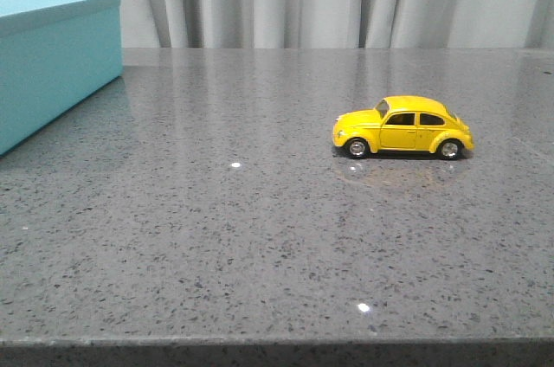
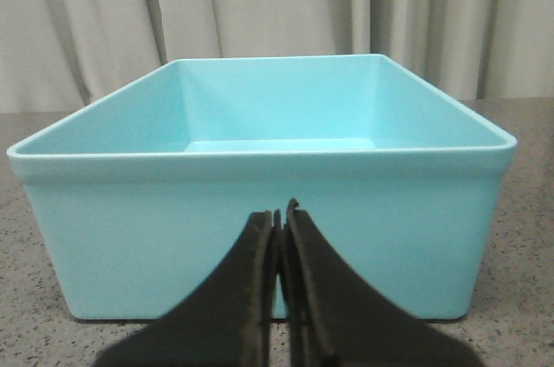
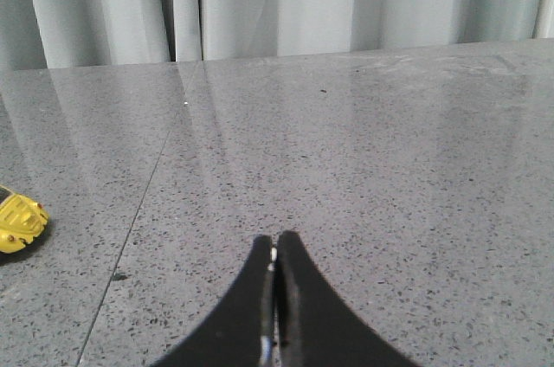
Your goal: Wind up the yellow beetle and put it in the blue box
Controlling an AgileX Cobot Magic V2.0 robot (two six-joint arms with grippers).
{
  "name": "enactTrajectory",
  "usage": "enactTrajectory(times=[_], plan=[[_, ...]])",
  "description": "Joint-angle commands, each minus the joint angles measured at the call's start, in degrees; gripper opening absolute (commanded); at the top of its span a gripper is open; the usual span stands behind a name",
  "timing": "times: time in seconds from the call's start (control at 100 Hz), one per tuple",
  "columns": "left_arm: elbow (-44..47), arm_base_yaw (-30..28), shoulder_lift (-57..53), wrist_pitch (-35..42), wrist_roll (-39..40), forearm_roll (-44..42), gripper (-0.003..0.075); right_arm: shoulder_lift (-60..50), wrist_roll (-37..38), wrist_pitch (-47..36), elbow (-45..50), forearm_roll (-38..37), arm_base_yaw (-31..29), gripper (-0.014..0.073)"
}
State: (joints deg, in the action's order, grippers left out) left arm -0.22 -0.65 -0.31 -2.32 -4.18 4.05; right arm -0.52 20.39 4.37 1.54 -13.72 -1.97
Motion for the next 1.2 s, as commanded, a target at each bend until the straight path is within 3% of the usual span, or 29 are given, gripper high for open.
enactTrajectory(times=[0.0, 0.31, 0.53, 0.72, 0.84, 1.06, 1.19], plan=[[2.46, 0.00, -1.74, 4.77, 0.04, 0.57, -0.0020, -1.21, -0.21, -4.37, -1.08, -0.60, -0.20, -0.0067], [2.46, 0.00, -1.74, 10.99, 0.04, 0.67, -0.0020, -1.21, -0.21, -4.37, -1.08, -0.65, -0.20, -0.0067], [2.46, 0.00, -1.74, 11.03, 0.04, 0.67, -0.0020, -1.21, -0.21, -5.13, -1.08, -0.65, -0.20, -0.0067], [1.66, 0.00, -1.74, 11.03, 1.16, 10.24, -0.0020, -1.21, -0.21, -10.05, -1.13, -0.65, -0.20, -0.0067], [-1.03, 0.00, -1.25, 7.27, 1.16, 10.24, -0.0020, -1.16, 1.07, -9.76, -2.21, -0.60, -0.20, -0.0067], [-9.72, 0.24, 4.88, -6.49, 1.16, 10.24, -0.0020, 1.59, 3.33, -3.02, -8.96, -0.60, -0.20, -0.0067], [-14.24, 0.35, 9.43, -7.51, 1.16, 10.24, -0.0020, 5.92, 3.33, 1.60, -14.41, -0.60, -0.20, -0.0067]])
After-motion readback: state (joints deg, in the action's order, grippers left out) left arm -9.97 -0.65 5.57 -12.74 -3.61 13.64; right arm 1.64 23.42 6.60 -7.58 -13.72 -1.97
